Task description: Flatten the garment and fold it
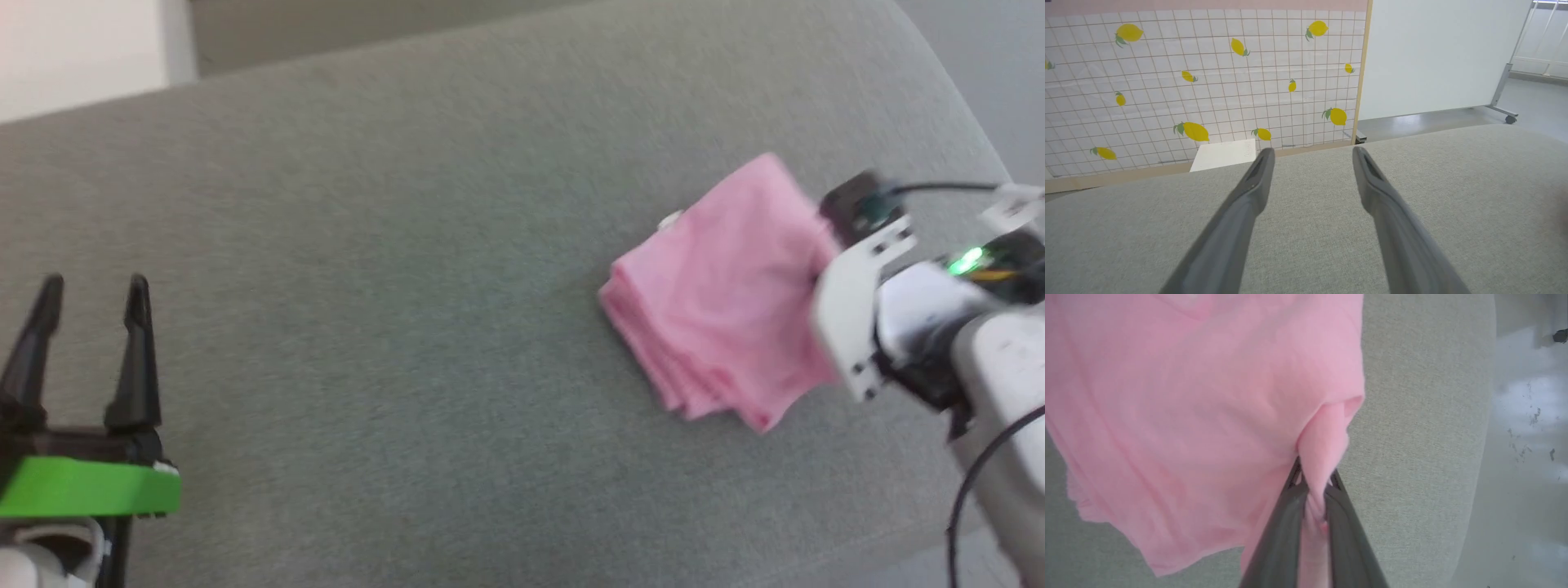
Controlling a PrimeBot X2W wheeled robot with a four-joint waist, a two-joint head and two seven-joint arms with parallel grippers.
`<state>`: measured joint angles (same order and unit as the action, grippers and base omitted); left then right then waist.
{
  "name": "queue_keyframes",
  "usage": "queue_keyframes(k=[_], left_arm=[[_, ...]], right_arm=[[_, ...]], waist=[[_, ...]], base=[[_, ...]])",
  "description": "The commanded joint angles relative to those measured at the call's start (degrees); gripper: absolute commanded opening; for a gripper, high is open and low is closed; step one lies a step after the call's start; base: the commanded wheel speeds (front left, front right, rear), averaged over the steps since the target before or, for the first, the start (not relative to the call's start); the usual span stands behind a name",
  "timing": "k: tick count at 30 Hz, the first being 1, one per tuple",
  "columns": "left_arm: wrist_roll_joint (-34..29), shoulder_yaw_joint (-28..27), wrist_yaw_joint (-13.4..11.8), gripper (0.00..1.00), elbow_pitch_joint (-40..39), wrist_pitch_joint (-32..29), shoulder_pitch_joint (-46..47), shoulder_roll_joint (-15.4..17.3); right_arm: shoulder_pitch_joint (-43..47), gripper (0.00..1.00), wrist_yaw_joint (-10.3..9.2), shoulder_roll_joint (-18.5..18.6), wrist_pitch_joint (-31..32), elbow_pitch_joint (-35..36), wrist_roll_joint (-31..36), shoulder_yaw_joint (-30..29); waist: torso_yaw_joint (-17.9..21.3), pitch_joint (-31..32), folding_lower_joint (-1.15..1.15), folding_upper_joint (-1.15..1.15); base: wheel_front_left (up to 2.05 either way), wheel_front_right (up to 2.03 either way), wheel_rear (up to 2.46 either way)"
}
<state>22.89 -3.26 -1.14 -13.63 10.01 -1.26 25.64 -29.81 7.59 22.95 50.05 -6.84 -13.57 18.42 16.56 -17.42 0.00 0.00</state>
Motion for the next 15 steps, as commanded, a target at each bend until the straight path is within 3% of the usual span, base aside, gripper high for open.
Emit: queue_keyframes(k=[1,10,15], left_arm=[[-0.52,-0.55,0.15,1.0,-1.14,-0.51,1.24,1.12],[-0.47,-3.47,0.1,1.0,-7.08,-4.49,1.15,5.62],[-0.34,-5.1,-0.22,1.0,-8.89,-5.7,0.03,7.04]], right_arm=[[-1.68,0.0,-0.1,0.58,-0.87,-0.68,0.41,-1.26],[-5.75,0.0,-0.1,3.39,-5.84,-7.32,6.57,-12.37],[-6.9,0.0,-0.1,2.63,-8.34,-9.19,11.48,-19.84]], waist=[[6.43,-8.86,0.0,0.0],[6.07,-15.86,0.0,0.0],[5.44,-17.56,0.0,0.0]], base=[[0.0,0.0,0.0],[0.0,0.0,0.0],[0.0,0.0,0.0]])
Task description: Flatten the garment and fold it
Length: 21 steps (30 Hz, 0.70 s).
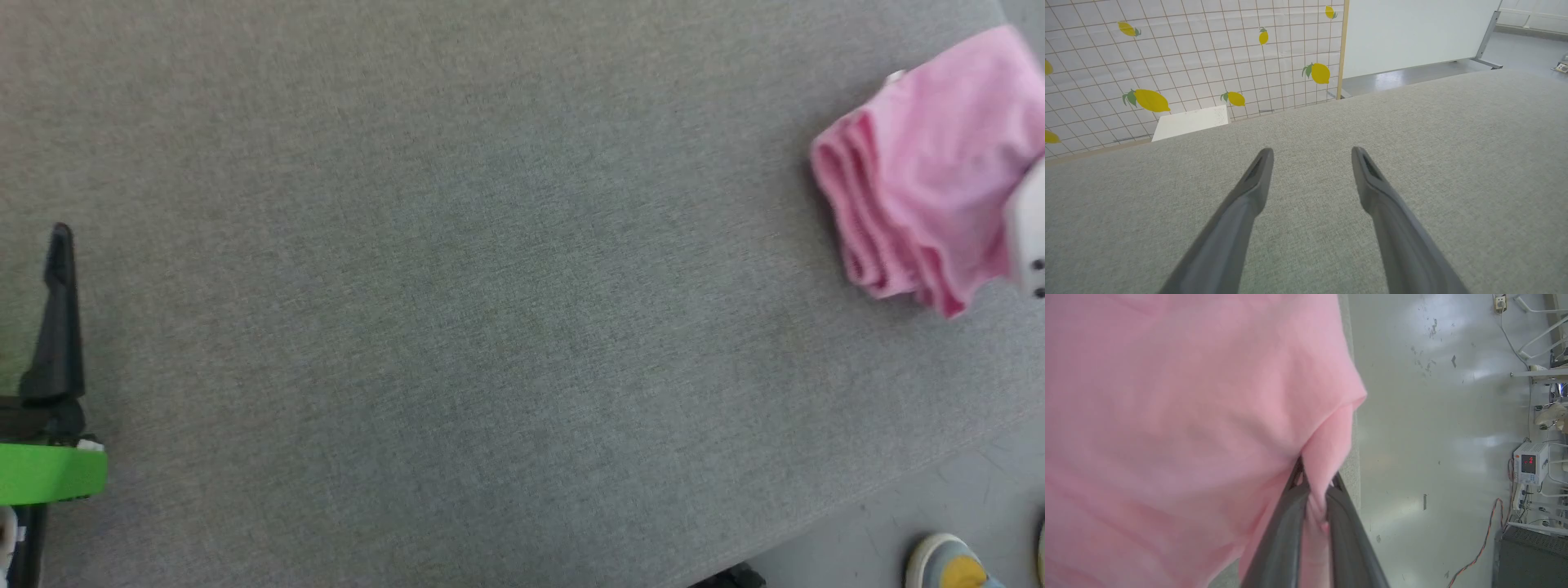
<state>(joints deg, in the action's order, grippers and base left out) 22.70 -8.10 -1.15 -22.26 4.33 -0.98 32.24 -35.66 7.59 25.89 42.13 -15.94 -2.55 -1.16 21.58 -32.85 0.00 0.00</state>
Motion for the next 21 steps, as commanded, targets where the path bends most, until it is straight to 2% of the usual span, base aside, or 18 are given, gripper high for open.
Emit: queue_keyframes(k=[1,4,5,6,7,14,15,21], left_arm=[[-0.08,-0.49,-0.24,1.0,-0.5,-0.14,-0.38,0.6],[0.1,-0.86,-0.09,1.0,-0.99,-0.42,-0.59,1.18],[0.15,-0.85,0.0,1.0,-1.06,-0.48,-0.56,1.33],[0.18,-0.84,0.03,1.0,-1.11,-0.5,-0.52,1.41],[0.21,-0.8,0.03,1.0,-1.12,-0.51,-0.44,1.46],[0.3,0.29,-0.32,1.0,0.39,0.47,-0.05,0.46],[0.34,1.4,-0.59,1.0,2.02,1.68,0.34,-0.83],[0.58,3.05,-2.02,1.0,6.17,4.56,1.28,-4.31]], right_arm=[[-1.21,0.0,-0.1,-0.53,-1.08,-0.03,1.4,-1.67],[-1.19,0.0,-0.1,-1.54,-2.32,0.05,4.72,-6.2],[-1.0,0.1,-0.1,-2.12,-2.1,0.11,5.54,-7.7],[-0.95,0.39,-0.1,-2.65,-2.29,0.41,6.2,-9.26],[-0.85,1.0,-0.1,-2.99,-2.87,1.05,7.37,-10.65],[-0.95,1.0,-0.1,-4.22,-2.88,5.3,9.25,-15.58],[-2.55,1.0,-0.1,-5.04,-4.94,9.03,7.45,-16.53],[-5.34,1.0,-0.1,-5.97,-15.97,14.24,1.2,-13.73]], waist=[[0.25,-2.38,0.0,0.0],[-0.37,-2.88,0.0,0.0],[-0.61,-2.98,0.0,0.0],[-0.78,-3.01,0.0,0.0],[-1.01,-2.99,0.0,0.0],[-2.27,-0.12,0.0,0.0],[-3.33,2.91,0.0,0.0],[-6.2,10.38,0.0,0.0]], base=[[0.0,0.0,0.0],[0.0,0.0,0.0],[0.0,0.0,0.0],[0.0,0.0,0.0],[0.0,0.0,0.0],[0.0,0.0,0.0],[0.0,0.0,0.0],[0.0,0.0,0.0]])
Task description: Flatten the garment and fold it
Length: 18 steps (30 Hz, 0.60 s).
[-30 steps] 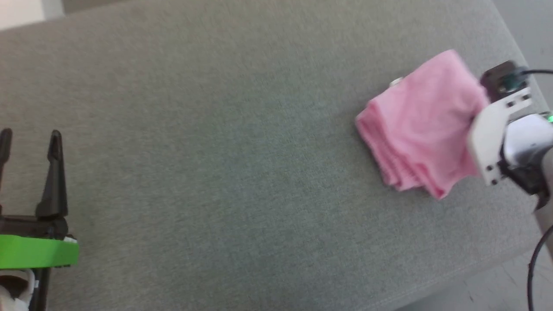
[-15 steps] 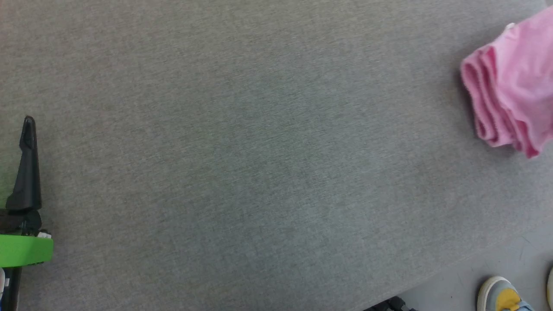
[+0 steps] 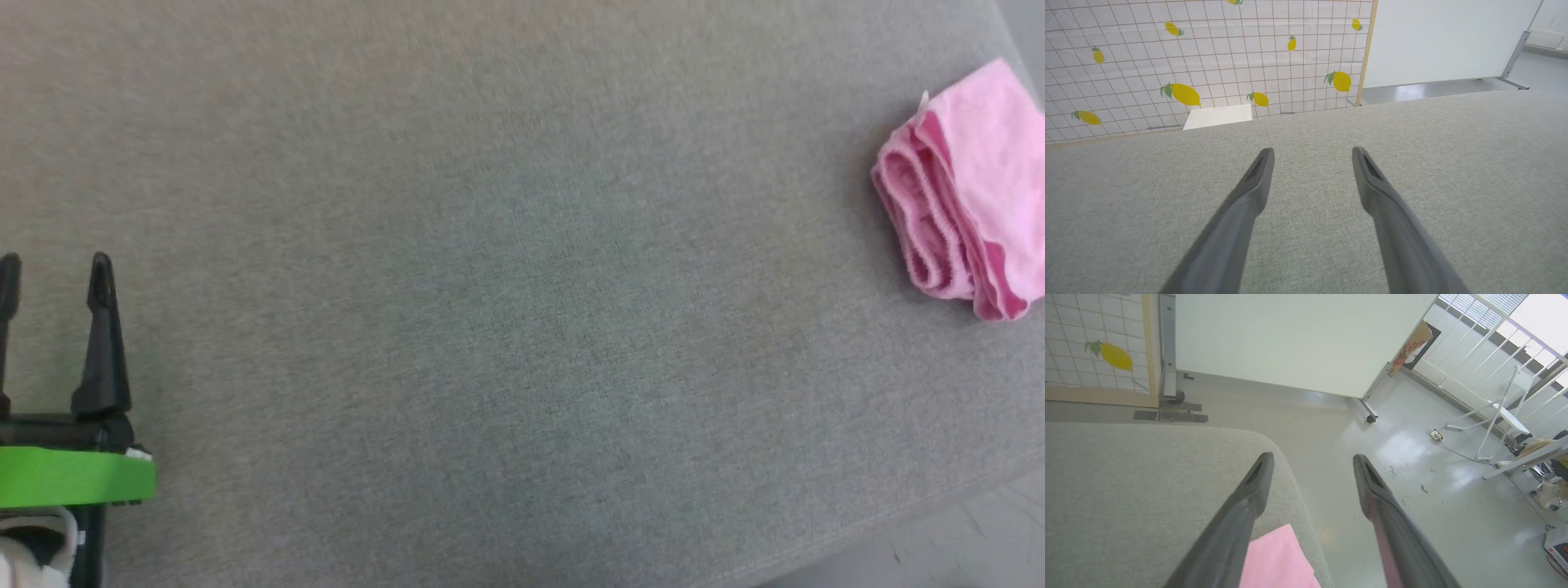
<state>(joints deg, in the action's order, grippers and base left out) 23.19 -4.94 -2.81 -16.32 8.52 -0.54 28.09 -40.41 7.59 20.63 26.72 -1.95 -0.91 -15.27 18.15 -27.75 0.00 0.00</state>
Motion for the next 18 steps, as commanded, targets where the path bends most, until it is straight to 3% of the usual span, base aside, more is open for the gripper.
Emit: queue_keyframes(k=[1,10,15,18], left_arm=[[0.15,0.03,-0.63,1.0,0.81,0.67,0.93,-0.62],[-0.87,1.58,-4.44,1.0,5.11,2.3,1.82,-4.84],[-1.12,2.28,-6.42,1.0,7.13,3.27,3.6,-7.31],[-1.37,3.41,-6.79,1.0,8.82,3.86,4.74,-8.66]], right_arm=[[-0.72,1.0,-0.1,-1.51,-2.02,1.13,-1.45,1.08],[6.71,1.0,-0.1,-15.5,-15.54,10.46,-4.9,8.55],[12.96,1.0,-0.1,-17.62,-24.34,9.93,-5.81,10.05],[16.59,1.0,-0.1,-17.71,-30.16,7.04,-10.55,11.15]], waist=[[-3.18,6.31,0.0,0.0],[-8.86,14.26,0.0,0.0],[-12.93,16.6,0.0,0.0],[-15.16,18.02,0.0,0.0]], base=[[0.0,0.0,0.0],[0.0,0.0,0.0],[0.0,0.0,0.0],[0.0,0.0,0.0]])
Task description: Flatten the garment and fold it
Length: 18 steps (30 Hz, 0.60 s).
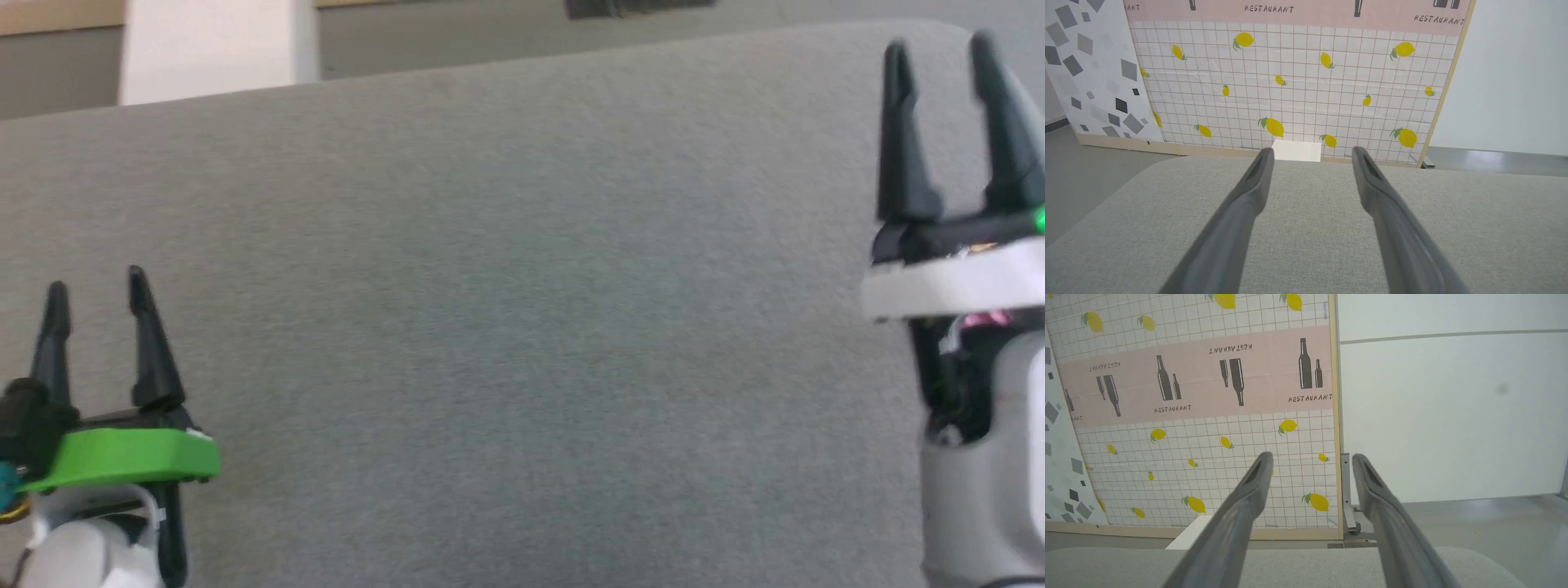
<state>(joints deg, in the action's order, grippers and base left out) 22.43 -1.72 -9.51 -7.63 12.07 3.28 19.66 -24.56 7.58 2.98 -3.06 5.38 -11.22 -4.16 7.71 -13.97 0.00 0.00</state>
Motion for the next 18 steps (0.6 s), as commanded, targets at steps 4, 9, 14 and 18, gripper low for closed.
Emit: queue_keyframes(k=[4,9,14,18], left_arm=[[-0.68,1.91,0.03,1.0,2.61,0.91,2.09,-1.93],[-0.25,3.21,0.41,1.0,6.12,1.33,2.35,-3.35],[-0.7,4.05,0.48,1.0,8.85,1.65,2.27,-3.74],[-1.56,5.54,0.87,1.0,10.94,1.56,2.15,-3.62]], right_arm=[[4.63,1.0,-0.09,-0.09,-6.79,-5.81,-3.17,2.1],[8.36,1.0,-0.09,-0.09,-9.92,-11.7,-3.86,4.16],[11.92,1.0,-0.09,-0.1,-11.3,-14.41,-2.8,4.03],[14.69,1.0,-0.09,-0.1,-11.68,-15.7,-1.69,4.14]], waist=[[-6.7,5.68,0.0,0.0],[-7.99,7.25,0.0,0.0],[-8.68,8.38,0.0,0.0],[-8.9,9.06,0.0,0.0]], base=[[0.0,0.0,0.0],[0.0,0.0,0.0],[0.0,0.0,0.0],[0.0,0.0,0.0]])
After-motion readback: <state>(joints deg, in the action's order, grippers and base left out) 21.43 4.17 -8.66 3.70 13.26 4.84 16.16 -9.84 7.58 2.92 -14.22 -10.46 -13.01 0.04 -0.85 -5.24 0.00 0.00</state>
